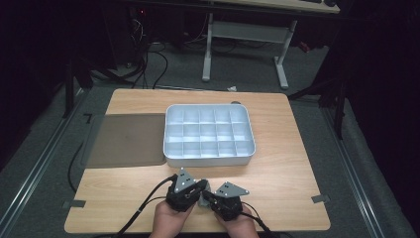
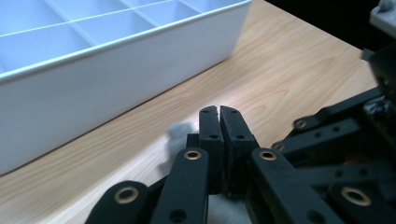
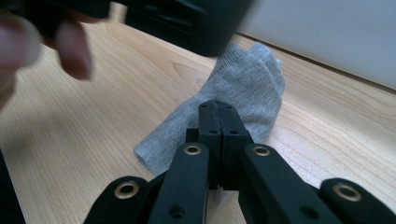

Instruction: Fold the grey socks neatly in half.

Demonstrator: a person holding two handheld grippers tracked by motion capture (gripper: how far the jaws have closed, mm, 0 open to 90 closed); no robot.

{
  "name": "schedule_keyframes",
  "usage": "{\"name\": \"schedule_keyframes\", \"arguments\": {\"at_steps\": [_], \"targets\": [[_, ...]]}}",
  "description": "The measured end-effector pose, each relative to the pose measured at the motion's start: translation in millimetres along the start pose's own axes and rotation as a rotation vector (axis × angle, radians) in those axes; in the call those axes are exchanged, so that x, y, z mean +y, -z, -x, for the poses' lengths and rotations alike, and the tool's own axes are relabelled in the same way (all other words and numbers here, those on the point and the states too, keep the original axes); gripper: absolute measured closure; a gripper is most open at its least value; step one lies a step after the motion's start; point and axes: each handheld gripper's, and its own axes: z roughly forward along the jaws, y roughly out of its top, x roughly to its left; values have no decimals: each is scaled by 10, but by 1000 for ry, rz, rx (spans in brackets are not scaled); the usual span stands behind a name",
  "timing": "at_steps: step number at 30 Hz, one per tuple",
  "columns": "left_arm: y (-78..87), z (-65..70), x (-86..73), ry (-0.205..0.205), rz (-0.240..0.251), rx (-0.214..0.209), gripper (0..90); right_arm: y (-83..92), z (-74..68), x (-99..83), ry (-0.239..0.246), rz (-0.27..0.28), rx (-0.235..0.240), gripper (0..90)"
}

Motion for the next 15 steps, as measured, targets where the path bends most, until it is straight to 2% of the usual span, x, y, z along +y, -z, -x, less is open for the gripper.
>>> {"name": "schedule_keyframes", "arguments": {"at_steps": [3, 4, 5, 8, 15], "targets": [[-105, -18, 0, 5, -23, -2, 886, 1, -1, -3, -1, 1, -1, 900], [-163, -53, -36, -2, -59, 18, 893, 2, -1, -5, 2, 3, -1, 900], [-163, -53, -36, -2, -59, 18, 897, 2, -1, -5, 2, 3, -1, 900], [-183, -112, -124, 4, -69, 54, 900, 5, -2, -10, -4, 5, 3, 900], [-156, -191, -226, 20, -53, 63, 900, 9, 3, -8, -13, 5, 10, 900]]}}
